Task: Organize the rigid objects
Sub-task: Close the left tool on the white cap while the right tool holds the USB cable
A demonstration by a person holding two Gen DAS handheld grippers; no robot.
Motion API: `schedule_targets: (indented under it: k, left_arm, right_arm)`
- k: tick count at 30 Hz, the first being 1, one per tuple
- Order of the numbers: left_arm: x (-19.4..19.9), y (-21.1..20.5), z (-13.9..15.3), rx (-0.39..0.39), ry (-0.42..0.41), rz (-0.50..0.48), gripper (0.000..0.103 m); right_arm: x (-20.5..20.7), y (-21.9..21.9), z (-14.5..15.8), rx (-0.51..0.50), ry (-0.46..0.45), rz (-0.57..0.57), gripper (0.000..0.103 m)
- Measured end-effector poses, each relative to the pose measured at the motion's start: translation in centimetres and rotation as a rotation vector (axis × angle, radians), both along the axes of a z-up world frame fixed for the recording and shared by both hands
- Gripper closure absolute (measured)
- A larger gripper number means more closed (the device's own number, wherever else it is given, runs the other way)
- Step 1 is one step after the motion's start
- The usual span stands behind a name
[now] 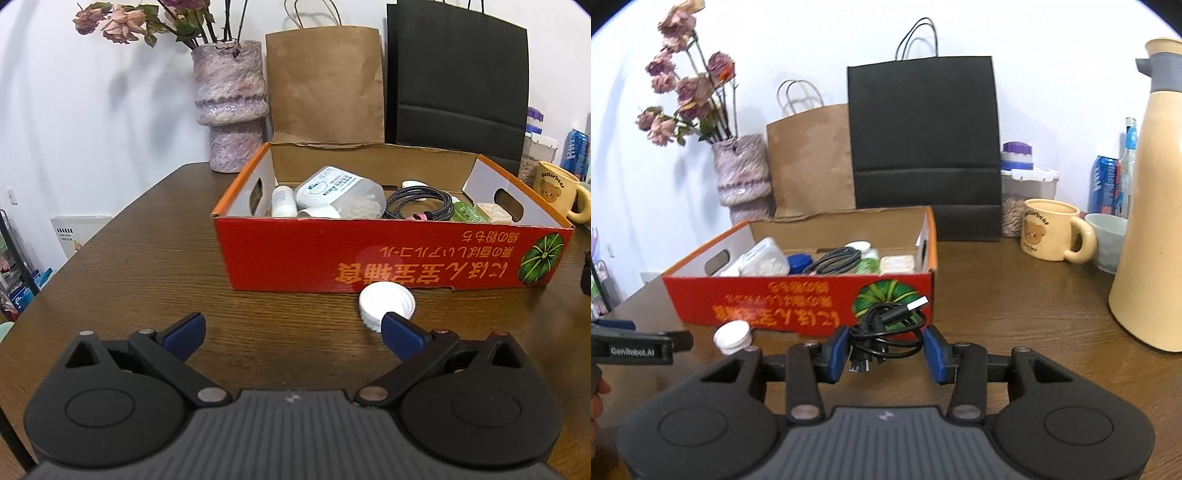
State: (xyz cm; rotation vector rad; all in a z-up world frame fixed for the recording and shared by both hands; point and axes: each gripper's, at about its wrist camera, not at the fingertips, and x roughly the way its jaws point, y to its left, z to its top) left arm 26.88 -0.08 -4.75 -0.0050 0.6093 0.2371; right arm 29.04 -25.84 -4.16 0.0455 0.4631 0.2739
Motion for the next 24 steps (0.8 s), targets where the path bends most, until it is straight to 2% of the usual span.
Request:
schedule_targets:
  k: [13,20,23,24]
  left_arm:
    - [3.8,-3.4,-1.2,0.01,0.03,-0.01,0.0]
    - [5.2,-3.4,-1.9,-0.003,0.057,0.027,0.0]
    - [5.2,-3.0,-2.0,-0.03,0.06,0.029,0.007]
    - [5.1,-2.9,-2.0,-0.038,0.055,0.023,0.013]
  right_arm:
    - [1.8,-2.7,-0.3,0.022,0.003,-0.063,0.06]
    - [1.9,-2.5,-0.5,0.018,0.011,-0.067,0.06]
    - [1.8,-2.4,-0.5,0.018,0.01,-0.066,0.06]
    - [1.9,-2.4,-0.6,0.017,0.01,-0.064,0.06]
